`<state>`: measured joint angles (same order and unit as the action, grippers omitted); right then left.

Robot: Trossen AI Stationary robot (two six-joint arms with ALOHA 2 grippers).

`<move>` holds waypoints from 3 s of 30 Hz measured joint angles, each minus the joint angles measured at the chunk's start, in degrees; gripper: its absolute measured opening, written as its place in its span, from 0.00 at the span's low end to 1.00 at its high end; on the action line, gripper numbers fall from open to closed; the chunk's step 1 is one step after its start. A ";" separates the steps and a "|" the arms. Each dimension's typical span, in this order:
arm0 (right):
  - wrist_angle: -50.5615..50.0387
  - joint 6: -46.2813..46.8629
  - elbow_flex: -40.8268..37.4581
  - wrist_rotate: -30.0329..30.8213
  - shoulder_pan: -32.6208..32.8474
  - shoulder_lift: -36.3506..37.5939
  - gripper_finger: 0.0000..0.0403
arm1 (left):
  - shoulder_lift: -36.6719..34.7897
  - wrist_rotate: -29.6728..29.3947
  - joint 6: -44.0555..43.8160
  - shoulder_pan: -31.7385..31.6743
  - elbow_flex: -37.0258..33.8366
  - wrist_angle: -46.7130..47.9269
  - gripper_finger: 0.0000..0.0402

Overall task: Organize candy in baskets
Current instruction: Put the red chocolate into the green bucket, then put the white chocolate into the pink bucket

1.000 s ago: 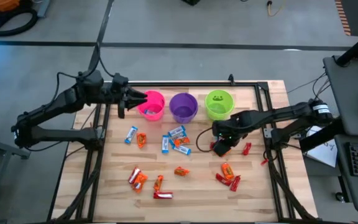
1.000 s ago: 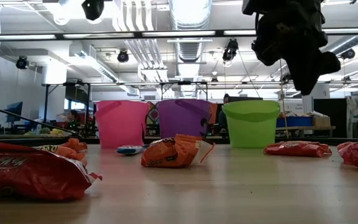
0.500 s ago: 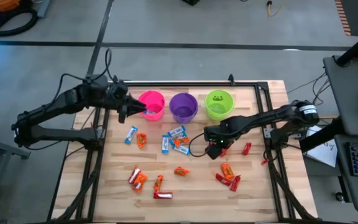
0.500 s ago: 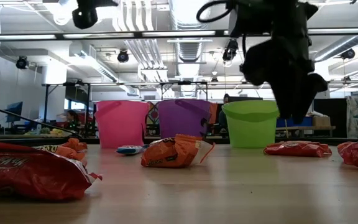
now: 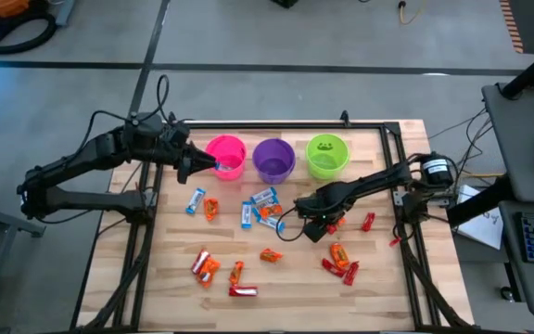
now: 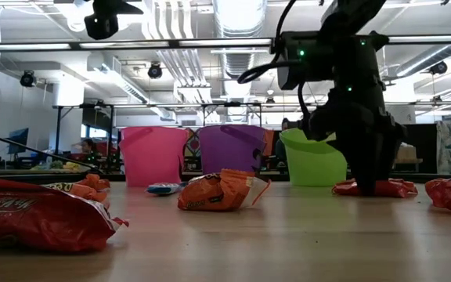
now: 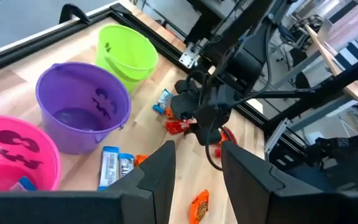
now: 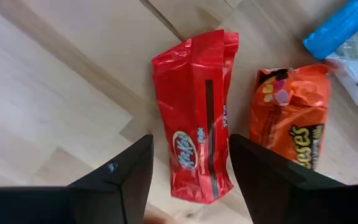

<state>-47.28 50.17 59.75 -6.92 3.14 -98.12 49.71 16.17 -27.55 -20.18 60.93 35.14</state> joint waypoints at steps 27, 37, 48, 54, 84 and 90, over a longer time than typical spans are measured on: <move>0.77 -0.33 0.00 -1.05 -0.15 6.36 0.10 | 1.28 -7.55 -0.91 0.02 0.00 6.24 0.28; 14.34 0.02 0.00 0.83 -1.98 17.02 0.11 | 3.73 -9.66 -1.95 0.15 0.00 6.97 0.28; 23.27 -4.70 0.00 8.94 -12.61 24.54 0.11 | 6.37 -9.65 -2.56 0.15 0.00 9.54 0.28; 19.43 -7.72 0.96 12.55 -19.42 26.00 0.11 | 7.41 -9.65 -2.82 0.15 0.00 9.58 0.28; -3.22 -13.44 6.45 21.47 -29.44 20.78 0.26 | 8.17 -11.16 -2.99 0.15 0.00 9.54 0.28; -3.22 -13.38 6.45 21.30 -29.44 20.80 0.34 | 8.17 -11.16 -3.10 0.17 0.00 9.54 0.28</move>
<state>-50.50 36.79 66.19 14.38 -26.30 -77.32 57.89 5.02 -30.65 -20.02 60.93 44.69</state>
